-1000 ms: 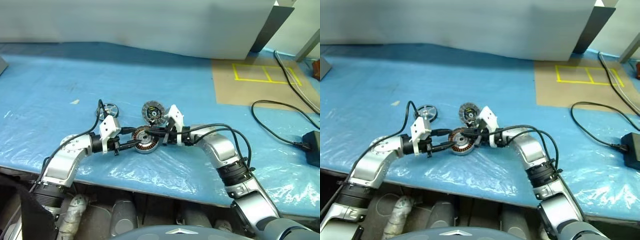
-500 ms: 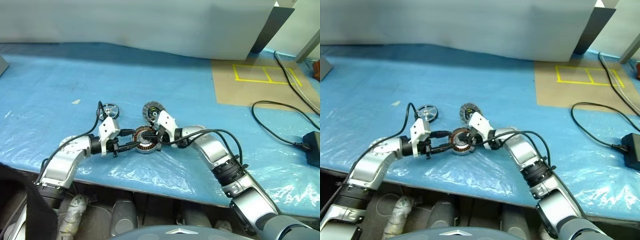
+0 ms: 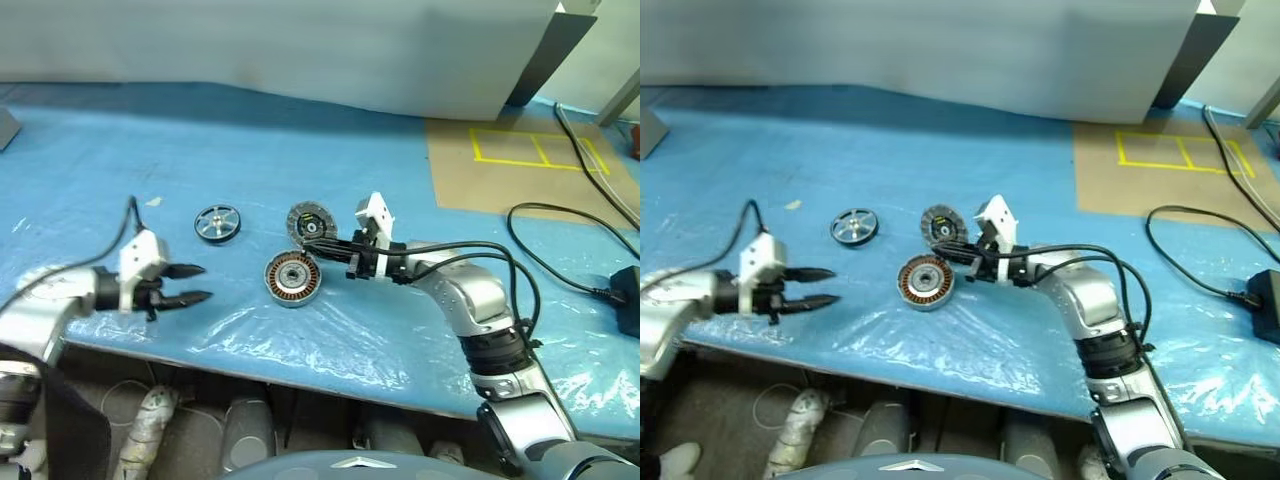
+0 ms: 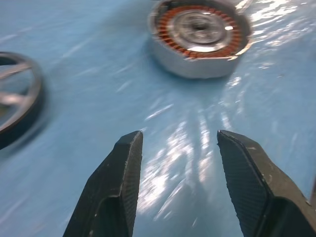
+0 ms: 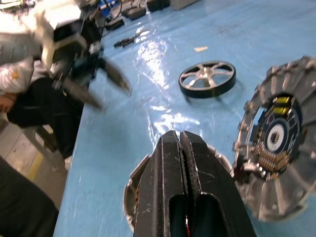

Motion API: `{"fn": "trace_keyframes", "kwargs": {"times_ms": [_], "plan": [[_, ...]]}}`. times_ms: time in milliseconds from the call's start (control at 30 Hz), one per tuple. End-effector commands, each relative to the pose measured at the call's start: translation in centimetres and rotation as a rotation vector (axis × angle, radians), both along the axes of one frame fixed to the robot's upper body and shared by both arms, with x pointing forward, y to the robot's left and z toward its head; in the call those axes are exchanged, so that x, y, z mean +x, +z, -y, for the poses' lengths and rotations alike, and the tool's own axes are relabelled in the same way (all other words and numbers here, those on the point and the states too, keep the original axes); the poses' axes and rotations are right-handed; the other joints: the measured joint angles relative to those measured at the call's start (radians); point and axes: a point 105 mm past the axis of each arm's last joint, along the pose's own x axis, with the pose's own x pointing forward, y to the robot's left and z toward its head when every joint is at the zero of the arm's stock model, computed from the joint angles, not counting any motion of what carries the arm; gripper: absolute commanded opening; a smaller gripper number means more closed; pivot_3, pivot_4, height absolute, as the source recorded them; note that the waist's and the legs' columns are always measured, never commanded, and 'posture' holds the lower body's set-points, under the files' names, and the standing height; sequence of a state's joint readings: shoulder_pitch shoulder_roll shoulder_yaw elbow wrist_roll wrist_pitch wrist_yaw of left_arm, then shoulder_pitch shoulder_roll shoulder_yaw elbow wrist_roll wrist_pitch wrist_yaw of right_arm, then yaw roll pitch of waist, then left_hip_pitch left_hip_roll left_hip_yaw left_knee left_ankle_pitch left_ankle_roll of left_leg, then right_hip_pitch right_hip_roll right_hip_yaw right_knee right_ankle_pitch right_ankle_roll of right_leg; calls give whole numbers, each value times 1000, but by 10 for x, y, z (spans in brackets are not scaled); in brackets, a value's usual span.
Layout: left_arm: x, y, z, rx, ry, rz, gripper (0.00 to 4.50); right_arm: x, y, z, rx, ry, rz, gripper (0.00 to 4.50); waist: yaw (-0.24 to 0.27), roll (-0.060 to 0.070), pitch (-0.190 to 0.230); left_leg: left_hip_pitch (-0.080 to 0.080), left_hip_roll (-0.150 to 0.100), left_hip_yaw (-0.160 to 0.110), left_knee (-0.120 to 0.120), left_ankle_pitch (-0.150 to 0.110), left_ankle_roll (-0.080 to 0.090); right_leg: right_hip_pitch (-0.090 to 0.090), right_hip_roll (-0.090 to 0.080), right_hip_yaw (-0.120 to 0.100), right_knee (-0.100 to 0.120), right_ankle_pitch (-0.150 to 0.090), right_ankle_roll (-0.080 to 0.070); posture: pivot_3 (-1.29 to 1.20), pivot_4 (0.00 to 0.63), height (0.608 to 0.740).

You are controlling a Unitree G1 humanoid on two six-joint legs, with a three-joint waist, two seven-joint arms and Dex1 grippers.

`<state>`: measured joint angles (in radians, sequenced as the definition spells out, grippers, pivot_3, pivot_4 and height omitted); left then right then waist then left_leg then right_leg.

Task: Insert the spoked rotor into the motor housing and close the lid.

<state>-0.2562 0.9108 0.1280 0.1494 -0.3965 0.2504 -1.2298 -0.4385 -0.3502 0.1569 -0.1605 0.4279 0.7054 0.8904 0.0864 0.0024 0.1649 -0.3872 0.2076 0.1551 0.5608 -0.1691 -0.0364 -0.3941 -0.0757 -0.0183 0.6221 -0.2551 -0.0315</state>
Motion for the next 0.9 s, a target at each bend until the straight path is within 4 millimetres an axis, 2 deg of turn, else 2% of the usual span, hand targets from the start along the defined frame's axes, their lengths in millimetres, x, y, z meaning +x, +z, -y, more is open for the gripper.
{"fn": "trace_keyframes", "kwargs": {"times_ms": [33,167,267,400,500,600,733,900], "plan": [[28,40,-8,-52,62,146,2515,-7,11,-6,22,25,43,56,6,0,0,0,0,0,1,0,0,0,0,0,0,0,0,0,150,740],[41,41,4,-68,44,172,2515,3,5,-25,29,10,29,56,-6,0,0,2,0,1,1,0,0,0,0,3,1,0,0,0,150,740],[42,34,15,-82,10,147,2515,9,-14,-42,-55,24,36,56,-19,-1,0,0,0,1,0,0,0,-3,0,3,2,0,0,0,150,740],[44,27,22,-75,-16,126,2515,5,-31,-52,-105,62,28,56,-17,-1,0,-9,0,-1,1,0,-1,-8,1,-1,2,3,4,0,150,740],[43,23,30,-76,-46,118,2515,2,-25,-58,-83,93,40,56,-14,-1,0,-12,0,-3,1,0,-1,-9,0,-4,1,3,4,0,150,740],[42,18,34,-82,-52,111,2515,3,-22,-59,-73,100,47,56,-15,-1,0,-12,0,-4,2,0,-1,-9,0,-5,2,3,4,0,150,740],[41,14,38,-89,-59,104,2515,2,-55,-55,-264,125,75,56,-16,-1,0,-12,1,-4,4,0,-1,-8,0,-5,3,3,4,0,150,740],[42,13,44,-101,-67,109,2515,12,-64,-44,-307,89,80,56,-16,-2,-1,-8,0,-4,4,0,-1,-5,0,-4,3,2,3,0,150,740]]}}
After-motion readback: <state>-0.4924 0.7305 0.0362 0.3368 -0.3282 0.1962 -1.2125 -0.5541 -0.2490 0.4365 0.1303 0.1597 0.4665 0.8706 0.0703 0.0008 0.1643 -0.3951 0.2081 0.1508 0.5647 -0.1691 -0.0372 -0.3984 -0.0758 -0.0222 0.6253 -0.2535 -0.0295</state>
